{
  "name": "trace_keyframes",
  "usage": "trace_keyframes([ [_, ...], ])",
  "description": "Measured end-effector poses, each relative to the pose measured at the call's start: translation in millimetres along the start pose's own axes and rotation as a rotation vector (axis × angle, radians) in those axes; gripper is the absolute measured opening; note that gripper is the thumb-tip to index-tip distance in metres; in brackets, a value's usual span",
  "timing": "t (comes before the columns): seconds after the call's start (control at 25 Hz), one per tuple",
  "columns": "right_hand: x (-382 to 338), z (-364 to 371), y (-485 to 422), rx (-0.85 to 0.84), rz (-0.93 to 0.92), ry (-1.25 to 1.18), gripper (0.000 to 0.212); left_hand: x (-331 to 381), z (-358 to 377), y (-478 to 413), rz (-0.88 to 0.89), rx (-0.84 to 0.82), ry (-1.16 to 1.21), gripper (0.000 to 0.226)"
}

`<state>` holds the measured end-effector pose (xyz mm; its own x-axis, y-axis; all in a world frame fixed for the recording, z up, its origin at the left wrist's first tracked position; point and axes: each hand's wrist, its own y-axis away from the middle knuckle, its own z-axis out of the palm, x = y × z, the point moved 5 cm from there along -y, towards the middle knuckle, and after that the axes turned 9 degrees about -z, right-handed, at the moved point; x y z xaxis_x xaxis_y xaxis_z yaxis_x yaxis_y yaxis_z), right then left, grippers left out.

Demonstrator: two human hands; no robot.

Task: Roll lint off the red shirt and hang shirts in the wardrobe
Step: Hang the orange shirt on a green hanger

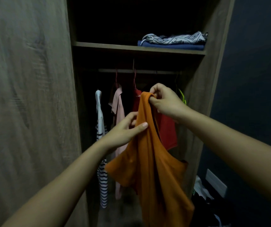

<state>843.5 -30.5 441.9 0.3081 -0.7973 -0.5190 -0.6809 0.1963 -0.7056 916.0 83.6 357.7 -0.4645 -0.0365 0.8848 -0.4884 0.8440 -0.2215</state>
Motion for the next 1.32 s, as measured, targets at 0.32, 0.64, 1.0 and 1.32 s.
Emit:
trace_keyframes([
  [0.32,41,4,30,0.009,0.134,-0.218,0.018,34,-11,-8,0.045,0.236,-0.070,0.030],
  [0.64,53,45,40,-0.216,-0.140,0.107,0.016,48,-32,9,0.222,0.556,-0.561,0.022],
  [1.0,120,96,86,-0.546,0.278,0.177,0.022,82,-88,34,0.329,0.886,-0.555,0.019],
  [1.32,104,4,60,-0.729,0.192,0.027,0.023,-55,-128,34,-0.213,0.479,-0.610,0.013],
])
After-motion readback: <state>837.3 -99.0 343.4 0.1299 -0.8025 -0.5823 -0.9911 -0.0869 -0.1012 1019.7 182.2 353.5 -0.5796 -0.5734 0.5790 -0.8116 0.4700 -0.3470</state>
